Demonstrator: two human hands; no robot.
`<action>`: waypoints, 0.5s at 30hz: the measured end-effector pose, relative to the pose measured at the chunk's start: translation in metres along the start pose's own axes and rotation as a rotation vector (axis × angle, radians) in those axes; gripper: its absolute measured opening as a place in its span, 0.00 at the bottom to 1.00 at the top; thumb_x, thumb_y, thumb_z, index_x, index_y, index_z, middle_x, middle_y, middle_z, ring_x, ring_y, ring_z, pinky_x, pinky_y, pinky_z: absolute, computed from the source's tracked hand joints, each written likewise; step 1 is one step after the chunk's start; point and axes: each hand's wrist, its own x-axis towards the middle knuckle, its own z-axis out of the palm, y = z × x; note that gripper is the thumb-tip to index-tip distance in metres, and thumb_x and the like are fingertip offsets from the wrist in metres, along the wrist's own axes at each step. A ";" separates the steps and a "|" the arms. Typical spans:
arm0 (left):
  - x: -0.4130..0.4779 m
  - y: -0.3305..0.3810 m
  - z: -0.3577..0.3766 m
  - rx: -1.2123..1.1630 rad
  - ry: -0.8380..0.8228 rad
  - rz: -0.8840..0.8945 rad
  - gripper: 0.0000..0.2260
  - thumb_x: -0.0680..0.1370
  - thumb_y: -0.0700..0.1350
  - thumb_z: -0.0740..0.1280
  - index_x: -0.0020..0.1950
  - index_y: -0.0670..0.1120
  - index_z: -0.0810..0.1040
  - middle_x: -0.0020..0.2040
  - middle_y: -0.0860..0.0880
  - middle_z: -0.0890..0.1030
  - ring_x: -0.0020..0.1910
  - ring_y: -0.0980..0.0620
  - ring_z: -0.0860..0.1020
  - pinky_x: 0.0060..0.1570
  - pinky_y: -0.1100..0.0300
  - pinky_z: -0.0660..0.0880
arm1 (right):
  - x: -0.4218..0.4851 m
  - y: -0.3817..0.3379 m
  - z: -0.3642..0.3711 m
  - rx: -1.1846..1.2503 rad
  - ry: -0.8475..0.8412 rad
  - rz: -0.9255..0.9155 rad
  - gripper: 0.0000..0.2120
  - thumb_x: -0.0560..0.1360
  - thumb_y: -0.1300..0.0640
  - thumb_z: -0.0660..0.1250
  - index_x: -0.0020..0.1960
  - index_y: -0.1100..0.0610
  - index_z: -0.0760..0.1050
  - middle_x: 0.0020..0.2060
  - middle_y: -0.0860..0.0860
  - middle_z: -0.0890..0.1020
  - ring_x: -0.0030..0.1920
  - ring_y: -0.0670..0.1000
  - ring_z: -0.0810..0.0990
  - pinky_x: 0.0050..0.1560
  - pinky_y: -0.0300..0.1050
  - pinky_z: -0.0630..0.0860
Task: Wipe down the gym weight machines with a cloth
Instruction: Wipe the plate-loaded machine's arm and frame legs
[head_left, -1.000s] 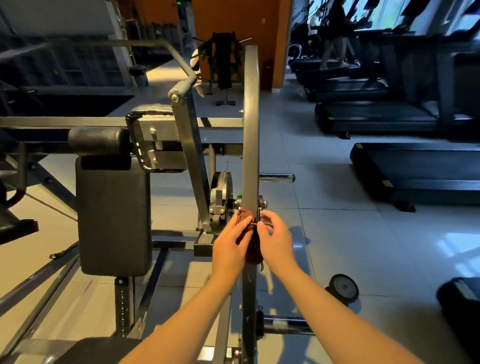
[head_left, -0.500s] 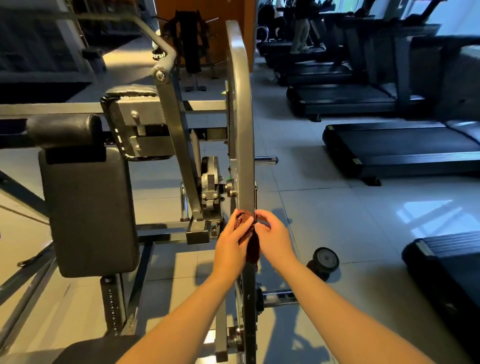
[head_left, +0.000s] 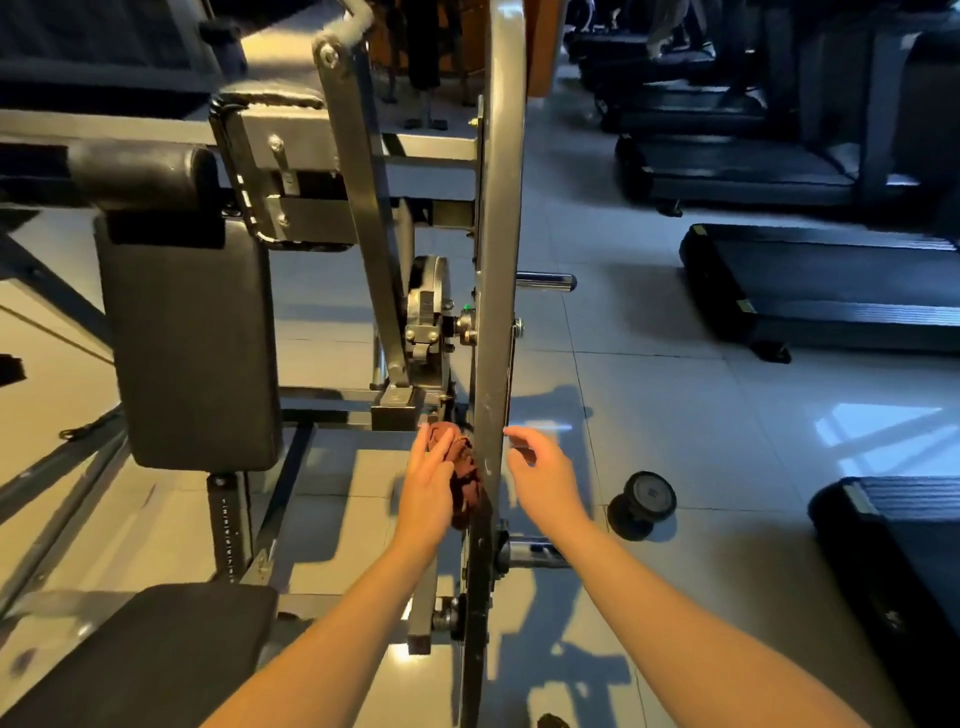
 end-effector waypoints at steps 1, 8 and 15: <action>-0.005 0.002 0.009 -0.064 -0.002 -0.022 0.18 0.86 0.44 0.56 0.74 0.55 0.72 0.78 0.56 0.63 0.74 0.55 0.67 0.71 0.46 0.70 | 0.003 0.003 0.001 -0.004 -0.020 -0.019 0.16 0.82 0.60 0.61 0.67 0.50 0.77 0.60 0.45 0.79 0.61 0.43 0.77 0.61 0.39 0.76; 0.013 0.060 0.052 0.057 0.298 0.174 0.20 0.85 0.41 0.61 0.76 0.52 0.69 0.80 0.55 0.58 0.76 0.63 0.57 0.64 0.82 0.55 | 0.032 -0.002 -0.024 0.083 -0.087 -0.193 0.14 0.83 0.61 0.62 0.66 0.53 0.76 0.58 0.44 0.78 0.57 0.36 0.76 0.54 0.24 0.72; -0.003 0.029 0.094 0.145 0.389 0.111 0.22 0.82 0.38 0.65 0.75 0.51 0.71 0.80 0.54 0.59 0.76 0.57 0.62 0.69 0.74 0.61 | 0.057 0.012 -0.042 0.073 -0.274 -0.195 0.19 0.80 0.64 0.61 0.66 0.49 0.76 0.58 0.44 0.81 0.57 0.39 0.79 0.57 0.36 0.77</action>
